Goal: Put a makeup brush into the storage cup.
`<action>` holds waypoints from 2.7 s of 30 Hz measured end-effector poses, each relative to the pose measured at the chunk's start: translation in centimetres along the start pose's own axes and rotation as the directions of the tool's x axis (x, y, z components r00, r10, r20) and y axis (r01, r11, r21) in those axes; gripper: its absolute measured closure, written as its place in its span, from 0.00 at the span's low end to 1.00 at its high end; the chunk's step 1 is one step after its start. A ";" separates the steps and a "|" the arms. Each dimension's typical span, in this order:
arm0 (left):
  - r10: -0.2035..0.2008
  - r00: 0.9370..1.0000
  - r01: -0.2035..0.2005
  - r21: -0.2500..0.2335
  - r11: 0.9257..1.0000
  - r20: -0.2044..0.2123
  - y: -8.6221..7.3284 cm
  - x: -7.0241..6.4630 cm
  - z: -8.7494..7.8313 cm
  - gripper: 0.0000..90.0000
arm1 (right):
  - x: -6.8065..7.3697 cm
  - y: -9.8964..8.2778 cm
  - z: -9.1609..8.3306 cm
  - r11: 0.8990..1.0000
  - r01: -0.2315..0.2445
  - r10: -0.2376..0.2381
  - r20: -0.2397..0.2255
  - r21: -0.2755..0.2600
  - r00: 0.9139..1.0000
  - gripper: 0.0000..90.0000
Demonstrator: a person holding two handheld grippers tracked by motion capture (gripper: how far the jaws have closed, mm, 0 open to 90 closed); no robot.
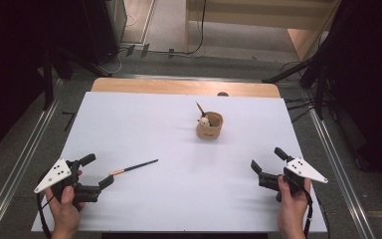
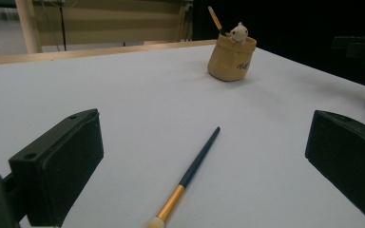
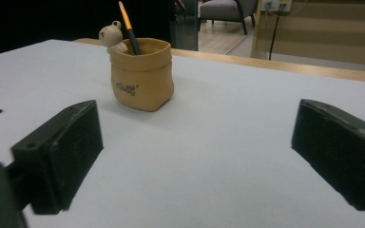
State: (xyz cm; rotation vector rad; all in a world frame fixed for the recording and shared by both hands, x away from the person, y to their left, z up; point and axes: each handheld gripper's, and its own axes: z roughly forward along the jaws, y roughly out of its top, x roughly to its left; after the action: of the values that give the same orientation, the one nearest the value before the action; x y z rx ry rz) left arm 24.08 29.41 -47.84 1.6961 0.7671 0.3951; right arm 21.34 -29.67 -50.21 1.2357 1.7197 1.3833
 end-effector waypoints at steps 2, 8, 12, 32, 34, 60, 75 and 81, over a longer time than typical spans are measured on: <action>0.004 1.000 -0.004 0.004 1.000 0.001 0.0 0.0 0.0 0.00 | -0.1 0.0 -0.5 1.000 0.015 -0.015 -0.001 0.011 1.000 0.00; 0.001 1.000 -0.001 0.002 1.000 -0.001 -0.1 0.1 0.0 0.00 | -0.2 -0.2 -2.3 1.000 -0.001 0.002 0.049 -0.013 0.999 0.00; -0.002 1.000 0.002 0.002 1.000 -0.001 -0.1 0.2 -0.1 0.00 | -0.2 -0.1 -3.2 1.000 0.026 -0.026 0.053 0.004 0.998 0.00; -0.001 1.000 0.001 0.007 1.000 -0.005 0.0 0.3 0.0 0.00 | -1.0 -0.5 -3.6 0.999 -0.043 0.043 0.046 -0.013 0.998 0.00; 0.006 1.000 -0.006 0.009 1.000 -0.004 0.0 0.2 0.2 0.00 | -1.0 -0.4 -3.7 0.999 -0.045 0.046 0.025 -0.014 0.999 0.00; 0.001 1.000 -0.002 0.101 0.995 0.013 1.3 -0.3 3.2 0.00 | -0.6 -0.6 -3.6 0.999 -0.004 0.002 0.035 0.047 0.999 0.00; -0.003 0.998 -0.009 0.198 0.980 0.057 2.9 -0.3 6.2 0.00 | -0.6 -0.6 -3.7 0.998 -0.016 0.014 0.036 0.054 0.999 0.00; -0.002 0.998 -0.016 0.270 0.963 0.065 3.4 0.2 7.4 0.00 | -0.9 -0.8 -3.6 0.998 -0.023 0.021 0.037 0.065 0.999 0.00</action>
State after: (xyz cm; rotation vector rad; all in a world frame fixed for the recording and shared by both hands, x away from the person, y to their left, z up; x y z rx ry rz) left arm 29.83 23.70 -46.62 1.9573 0.7947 0.2462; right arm 18.33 -31.90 -50.08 1.3111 1.7435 1.3185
